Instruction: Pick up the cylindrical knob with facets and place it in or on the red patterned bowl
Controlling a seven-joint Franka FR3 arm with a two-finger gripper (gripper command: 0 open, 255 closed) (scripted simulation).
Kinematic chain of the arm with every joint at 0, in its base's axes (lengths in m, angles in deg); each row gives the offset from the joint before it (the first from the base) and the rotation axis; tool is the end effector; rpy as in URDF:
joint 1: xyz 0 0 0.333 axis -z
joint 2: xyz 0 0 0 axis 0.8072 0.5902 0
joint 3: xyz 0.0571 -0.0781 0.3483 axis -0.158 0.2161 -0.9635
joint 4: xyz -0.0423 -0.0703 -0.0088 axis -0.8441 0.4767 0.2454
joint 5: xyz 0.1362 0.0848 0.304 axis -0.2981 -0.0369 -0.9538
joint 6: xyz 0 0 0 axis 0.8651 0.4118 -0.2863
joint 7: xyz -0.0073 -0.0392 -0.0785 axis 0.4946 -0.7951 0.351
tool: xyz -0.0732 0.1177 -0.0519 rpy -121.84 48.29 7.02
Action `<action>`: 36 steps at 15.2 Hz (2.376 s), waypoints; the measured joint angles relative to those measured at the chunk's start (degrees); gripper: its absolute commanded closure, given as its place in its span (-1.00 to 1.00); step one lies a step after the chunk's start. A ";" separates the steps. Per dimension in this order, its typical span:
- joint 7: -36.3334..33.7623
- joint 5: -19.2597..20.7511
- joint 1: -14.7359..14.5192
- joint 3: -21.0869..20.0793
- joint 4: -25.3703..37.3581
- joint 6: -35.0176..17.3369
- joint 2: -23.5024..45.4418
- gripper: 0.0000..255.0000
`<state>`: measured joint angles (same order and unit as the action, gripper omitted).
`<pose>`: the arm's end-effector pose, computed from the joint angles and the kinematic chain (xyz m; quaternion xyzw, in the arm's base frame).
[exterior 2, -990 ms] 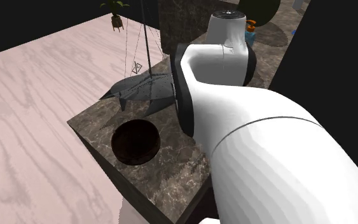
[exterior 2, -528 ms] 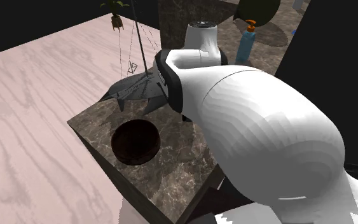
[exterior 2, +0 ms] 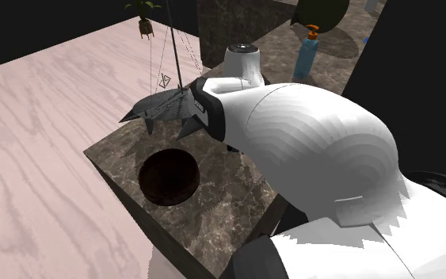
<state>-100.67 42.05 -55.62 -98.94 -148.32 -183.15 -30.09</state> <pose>0.3362 0.2626 0.4634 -0.9882 0.1524 0.0015 0.0169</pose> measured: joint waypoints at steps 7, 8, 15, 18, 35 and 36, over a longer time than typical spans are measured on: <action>-0.02 0.15 0.06 -0.17 -0.73 -1.26 0.56 -1.00; -0.02 0.15 0.06 -0.17 -0.73 -1.26 0.56 1.00; -0.02 0.15 0.06 -0.17 -0.74 -1.26 0.57 1.00; -0.02 0.15 0.06 -0.17 -0.74 -1.26 0.57 1.00; 0.53 -0.42 0.10 1.88 8.39 11.47 -3.32 1.00; 0.40 -0.30 0.15 1.89 9.27 12.22 -3.18 1.00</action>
<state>-100.27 41.75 -55.47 -97.05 -139.05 -170.93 -33.27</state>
